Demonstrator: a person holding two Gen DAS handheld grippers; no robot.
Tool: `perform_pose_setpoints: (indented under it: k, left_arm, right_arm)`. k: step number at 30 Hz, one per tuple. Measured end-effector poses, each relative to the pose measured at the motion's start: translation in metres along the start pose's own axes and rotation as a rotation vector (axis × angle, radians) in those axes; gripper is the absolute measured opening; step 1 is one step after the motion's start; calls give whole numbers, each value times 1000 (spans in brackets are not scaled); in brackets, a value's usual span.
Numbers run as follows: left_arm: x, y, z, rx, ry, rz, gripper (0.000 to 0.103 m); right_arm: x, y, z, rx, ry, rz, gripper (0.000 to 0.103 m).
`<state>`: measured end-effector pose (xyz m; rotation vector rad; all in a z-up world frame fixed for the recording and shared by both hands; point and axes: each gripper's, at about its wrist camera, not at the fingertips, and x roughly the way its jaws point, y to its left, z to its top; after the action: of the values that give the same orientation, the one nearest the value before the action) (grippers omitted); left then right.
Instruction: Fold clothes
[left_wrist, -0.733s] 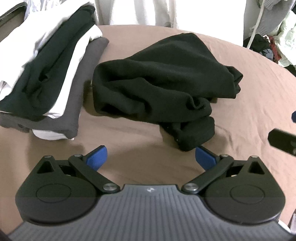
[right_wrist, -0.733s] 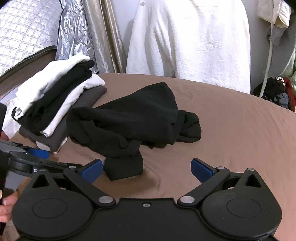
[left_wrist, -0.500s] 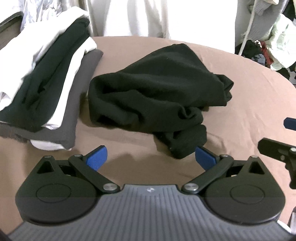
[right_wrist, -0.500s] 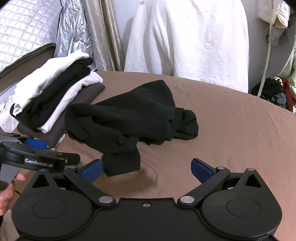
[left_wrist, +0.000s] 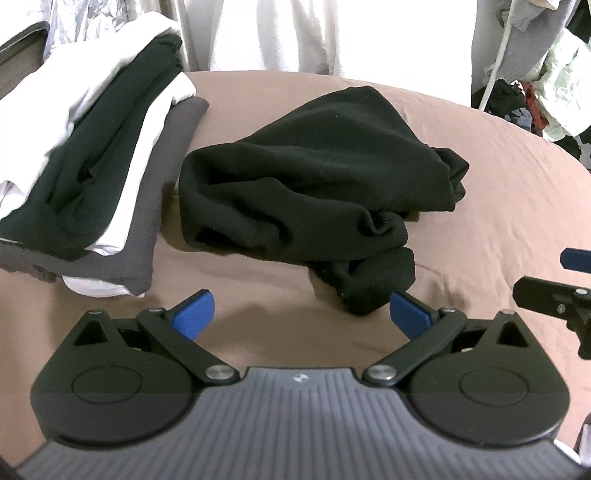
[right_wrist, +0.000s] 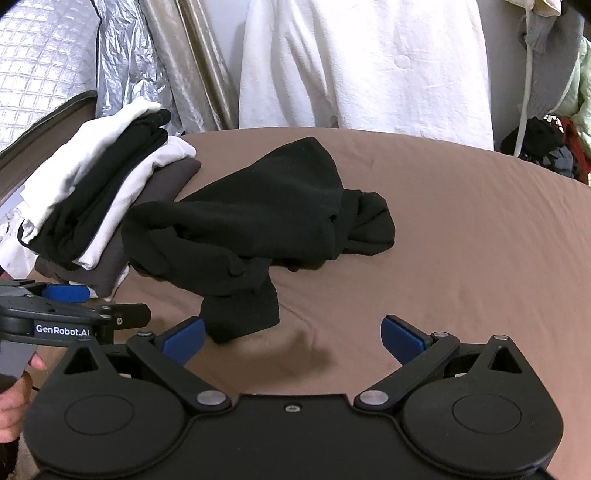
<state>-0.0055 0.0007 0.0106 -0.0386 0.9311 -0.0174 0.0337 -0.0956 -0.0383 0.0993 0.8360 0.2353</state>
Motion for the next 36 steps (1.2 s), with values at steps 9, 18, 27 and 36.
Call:
perform_pose_setpoints:
  k: [9,18,27,36]
  left_arm:
    - [2,-2,0,4,10,5,103]
    - [4,-5,-2,11,15,7,103]
    - [6,-7,-2,15,26,8,103]
    - [11,-9,-3,18,38,17,103]
  right_arm:
    - [-1,-1,2,0,-4,-4,103]
    - [-1,-1,1,-2,-3,-9,103]
    - [0,-1,0,-4,0,-8,103]
    - [2,-3,0,0,1,-3,103]
